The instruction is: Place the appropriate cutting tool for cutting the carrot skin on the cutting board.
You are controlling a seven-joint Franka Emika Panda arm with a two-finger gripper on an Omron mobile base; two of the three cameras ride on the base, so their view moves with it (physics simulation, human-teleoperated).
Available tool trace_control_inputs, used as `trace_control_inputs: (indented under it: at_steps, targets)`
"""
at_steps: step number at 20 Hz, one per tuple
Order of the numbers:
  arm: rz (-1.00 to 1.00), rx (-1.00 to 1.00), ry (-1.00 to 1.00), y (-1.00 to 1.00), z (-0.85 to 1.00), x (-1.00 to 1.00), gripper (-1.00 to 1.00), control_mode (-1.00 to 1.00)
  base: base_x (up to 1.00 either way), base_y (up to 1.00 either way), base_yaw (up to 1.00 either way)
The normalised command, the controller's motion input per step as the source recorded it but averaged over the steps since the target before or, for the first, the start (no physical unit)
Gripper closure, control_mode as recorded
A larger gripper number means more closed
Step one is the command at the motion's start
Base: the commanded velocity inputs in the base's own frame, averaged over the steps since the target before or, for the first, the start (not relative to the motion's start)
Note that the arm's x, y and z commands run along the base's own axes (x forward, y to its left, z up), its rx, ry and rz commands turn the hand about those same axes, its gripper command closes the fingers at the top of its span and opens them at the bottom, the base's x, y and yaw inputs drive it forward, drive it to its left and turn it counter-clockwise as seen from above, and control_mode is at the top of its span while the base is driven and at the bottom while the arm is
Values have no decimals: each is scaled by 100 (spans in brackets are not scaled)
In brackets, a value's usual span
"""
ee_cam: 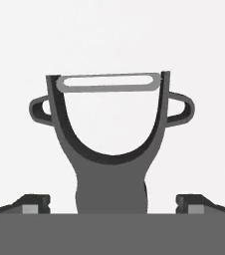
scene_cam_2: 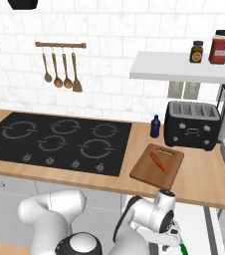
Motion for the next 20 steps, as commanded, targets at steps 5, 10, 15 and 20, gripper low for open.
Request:
trace_control_inputs:
  at_steps: [5,10,15,20]
  targets:
    - [3,-2,0,32,-71,0,100,-100,0,0,0]
    - [3,0,-4,28,-51,-6,100,-100,0,0,0]
    - [0,0,-2,42,-2,-20,100,-100,0,0,0]
    - [1,-1,-7,1,86,-47,100,-100,0,0,0]
